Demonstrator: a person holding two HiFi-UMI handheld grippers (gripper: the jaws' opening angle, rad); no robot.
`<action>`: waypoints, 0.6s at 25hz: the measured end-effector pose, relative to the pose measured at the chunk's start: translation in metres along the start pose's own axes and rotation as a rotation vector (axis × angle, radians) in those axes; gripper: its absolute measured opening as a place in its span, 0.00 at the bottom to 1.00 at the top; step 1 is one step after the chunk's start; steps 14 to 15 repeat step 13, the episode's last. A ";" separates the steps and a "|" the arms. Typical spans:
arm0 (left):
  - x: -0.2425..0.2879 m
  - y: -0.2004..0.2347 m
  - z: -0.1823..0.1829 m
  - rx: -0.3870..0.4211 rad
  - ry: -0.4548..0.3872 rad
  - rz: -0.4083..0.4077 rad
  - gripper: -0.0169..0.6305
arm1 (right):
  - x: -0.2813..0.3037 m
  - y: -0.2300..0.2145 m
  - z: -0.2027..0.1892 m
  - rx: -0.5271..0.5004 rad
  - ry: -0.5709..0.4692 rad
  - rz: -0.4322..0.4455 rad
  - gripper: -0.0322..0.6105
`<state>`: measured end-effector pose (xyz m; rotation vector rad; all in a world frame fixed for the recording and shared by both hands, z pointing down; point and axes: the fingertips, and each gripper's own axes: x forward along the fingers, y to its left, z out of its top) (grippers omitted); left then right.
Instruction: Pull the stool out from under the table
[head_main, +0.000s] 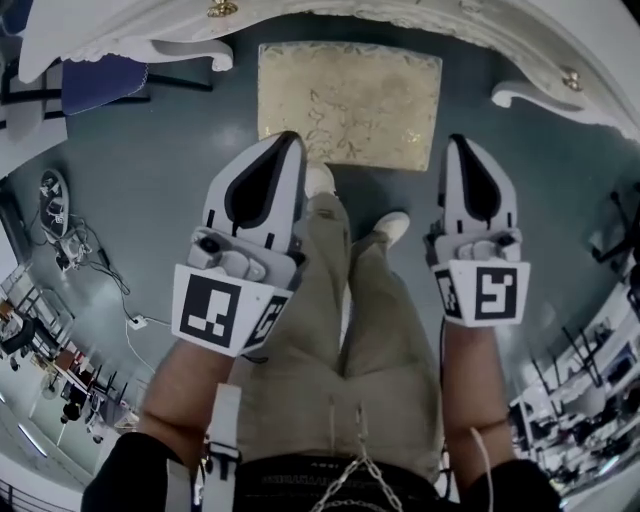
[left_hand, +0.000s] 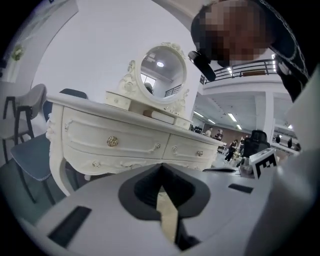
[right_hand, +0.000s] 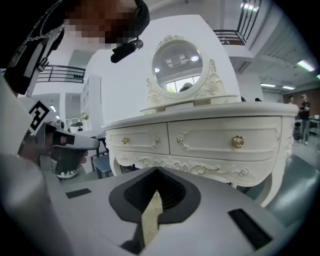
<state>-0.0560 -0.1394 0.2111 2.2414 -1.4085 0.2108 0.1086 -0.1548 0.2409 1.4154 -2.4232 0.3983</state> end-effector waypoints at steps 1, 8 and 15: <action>-0.003 -0.002 -0.001 -0.013 -0.005 0.010 0.03 | -0.001 0.001 -0.001 -0.004 0.002 0.014 0.05; -0.017 -0.045 -0.026 0.035 0.014 0.007 0.03 | -0.040 0.007 -0.011 -0.007 0.052 0.098 0.05; -0.020 -0.069 -0.025 0.051 0.000 -0.001 0.03 | -0.064 0.006 -0.009 -0.042 0.076 0.134 0.05</action>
